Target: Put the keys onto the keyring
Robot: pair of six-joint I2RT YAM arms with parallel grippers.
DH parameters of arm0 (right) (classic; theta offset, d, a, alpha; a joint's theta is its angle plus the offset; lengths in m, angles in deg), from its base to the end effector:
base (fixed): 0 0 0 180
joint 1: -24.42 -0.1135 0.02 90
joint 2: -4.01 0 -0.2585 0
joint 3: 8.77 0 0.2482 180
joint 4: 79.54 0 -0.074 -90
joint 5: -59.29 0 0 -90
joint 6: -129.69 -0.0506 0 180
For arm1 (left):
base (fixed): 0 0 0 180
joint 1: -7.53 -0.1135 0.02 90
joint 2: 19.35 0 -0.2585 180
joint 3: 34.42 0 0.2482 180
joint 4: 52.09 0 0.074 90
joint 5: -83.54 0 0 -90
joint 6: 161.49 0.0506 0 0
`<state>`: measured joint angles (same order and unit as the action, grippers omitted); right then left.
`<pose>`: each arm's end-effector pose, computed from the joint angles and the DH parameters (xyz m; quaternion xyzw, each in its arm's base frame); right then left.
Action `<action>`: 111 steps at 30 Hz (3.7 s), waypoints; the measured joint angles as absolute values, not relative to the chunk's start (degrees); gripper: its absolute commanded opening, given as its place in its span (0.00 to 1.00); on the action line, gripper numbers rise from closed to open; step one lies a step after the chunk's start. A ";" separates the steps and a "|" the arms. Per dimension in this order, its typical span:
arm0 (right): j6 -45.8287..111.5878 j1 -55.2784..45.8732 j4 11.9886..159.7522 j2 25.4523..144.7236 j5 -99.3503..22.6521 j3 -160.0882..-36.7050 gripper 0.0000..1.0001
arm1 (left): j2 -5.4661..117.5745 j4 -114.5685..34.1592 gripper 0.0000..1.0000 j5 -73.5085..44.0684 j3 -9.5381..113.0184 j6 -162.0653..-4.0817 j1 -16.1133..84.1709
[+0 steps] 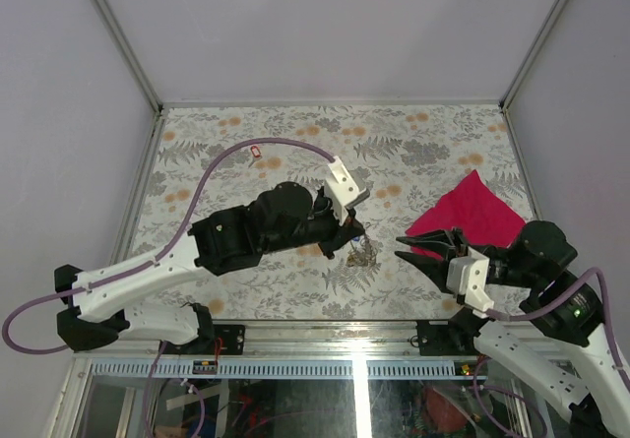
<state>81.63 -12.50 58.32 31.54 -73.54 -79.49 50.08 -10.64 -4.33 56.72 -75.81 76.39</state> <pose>0.0455 0.0773 0.4049 -0.6155 0.3383 0.2265 0.6749 0.1017 -0.2577 0.4053 0.4275 0.6971 -0.3307 0.4710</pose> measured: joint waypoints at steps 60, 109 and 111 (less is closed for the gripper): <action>116.71 -39.61 47.33 48.28 -38.59 -84.28 0.31 | 50.78 -10.35 0.00 -10.54 56.72 -79.83 71.23; 113.60 -40.20 53.76 47.23 -37.67 -82.20 0.15 | 51.80 -9.39 0.00 -11.89 56.72 -79.83 70.82; 113.56 -40.20 54.19 47.23 -37.65 -82.18 0.15 | 52.07 -9.39 0.00 -12.17 56.72 -79.83 70.82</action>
